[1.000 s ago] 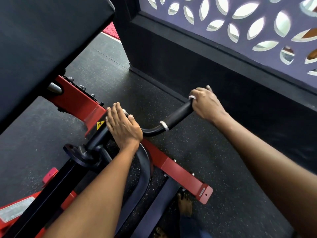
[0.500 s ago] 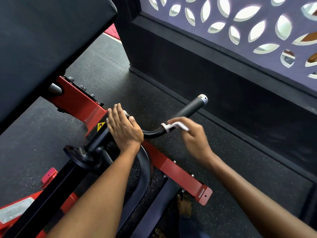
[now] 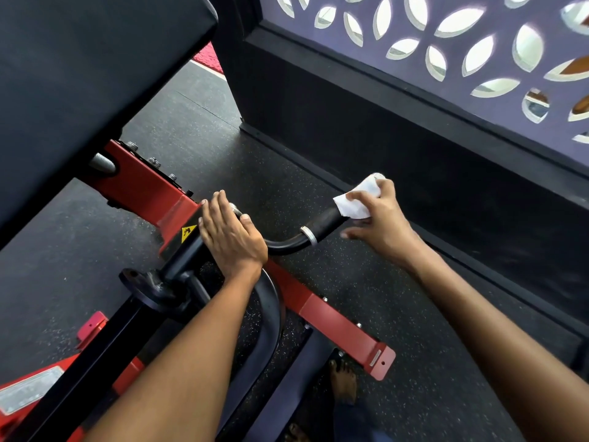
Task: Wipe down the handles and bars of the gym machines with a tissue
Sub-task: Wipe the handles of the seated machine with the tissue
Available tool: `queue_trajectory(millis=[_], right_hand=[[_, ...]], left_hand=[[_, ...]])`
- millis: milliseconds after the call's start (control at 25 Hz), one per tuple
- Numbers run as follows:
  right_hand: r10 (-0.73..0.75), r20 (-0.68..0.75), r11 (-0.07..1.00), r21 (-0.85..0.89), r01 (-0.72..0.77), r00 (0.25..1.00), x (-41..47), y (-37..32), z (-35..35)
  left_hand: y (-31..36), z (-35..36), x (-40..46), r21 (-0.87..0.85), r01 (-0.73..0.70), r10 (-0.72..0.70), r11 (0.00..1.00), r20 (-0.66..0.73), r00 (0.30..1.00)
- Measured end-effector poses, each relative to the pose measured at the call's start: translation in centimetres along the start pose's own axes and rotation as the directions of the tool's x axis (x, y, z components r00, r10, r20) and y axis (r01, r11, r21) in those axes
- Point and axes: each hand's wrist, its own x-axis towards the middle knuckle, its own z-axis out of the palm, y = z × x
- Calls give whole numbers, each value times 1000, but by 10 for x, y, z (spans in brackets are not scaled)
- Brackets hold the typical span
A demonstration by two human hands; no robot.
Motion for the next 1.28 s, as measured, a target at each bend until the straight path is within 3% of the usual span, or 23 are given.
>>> queue_trajectory(millis=[80, 200, 240, 360, 400, 480, 560, 600, 680, 760, 800, 880, 960, 1040, 1120, 1200, 1240, 1280], right_hand=[[-112, -79, 964, -249, 90, 991, 1, 5, -2], [-459, -246, 791, -550, 268, 854, 11, 15, -3], [-492, -264, 774, -568, 279, 830, 18, 19, -7], [-390, -217, 836, -490, 246, 895, 28, 25, -7], [-416, -186, 824, -490, 283, 890, 22, 24, 4], [-563, -52, 723, -516, 460, 825, -1, 13, 39], [-700, 84, 586, -500, 637, 710, -24, -9, 59], [-729, 72, 572, -481, 664, 681, -22, -19, 54], [-644, -109, 705, -468, 533, 757, 5, -22, 34], [-415, -198, 829, -485, 279, 888, 39, -11, 2], [-294, -118, 847, -491, 202, 948, 50, -6, -8], [-179, 81, 852, -486, 196, 980, 53, -8, -1], [-293, 164, 838, -431, 336, 942, 32, -24, 31], [-513, 85, 801, -308, 513, 854, -3, -28, 60], [-582, -39, 807, -150, 571, 812, -40, -11, 76], [-376, -240, 923, -9, 385, 895, -75, 6, 82], [-132, -385, 974, 122, 192, 913, -80, 10, 80], [167, -478, 954, 299, -19, 862, -70, 12, 74]], left_hand=[[0, 0, 0, -4, -2, 2, 1000, -2, 1000], [0, -1, 0, -6, -5, 5, 1000, 4, 1000], [0, -1, 0, -6, -7, 7, 1000, 2, 1000], [0, 0, 0, -7, -5, 5, 1000, 0, 1000], [0, 0, 1, -10, -7, 7, 1000, 1, 1000], [0, 0, 1, -14, -5, 5, 1000, 0, 1000], [-1, -1, 0, -17, -8, 8, 1000, 0, 1000], [-1, -1, 0, -19, -11, 11, 1000, 1, 1000], [-1, -1, 0, -18, -8, 8, 1000, 6, 1000], [-1, 0, 0, -15, -3, 3, 1000, 1, 1000], [-1, 0, 0, -16, -5, 5, 1000, 1, 1000], [-1, -1, 0, -20, -9, 9, 1000, 7, 1000], [-1, -1, 0, -21, -8, 8, 1000, 10, 1000], [0, -1, 1, -25, -7, 8, 1000, 11, 1000], [0, -2, 0, -20, -5, 5, 1000, 15, 1000], [-1, -1, 0, -14, -5, 5, 1000, 18, 1000], [-2, -1, -1, -15, -8, 8, 1000, 21, 1000], [-2, 0, -1, -17, -11, 11, 1000, 21, 1000]])
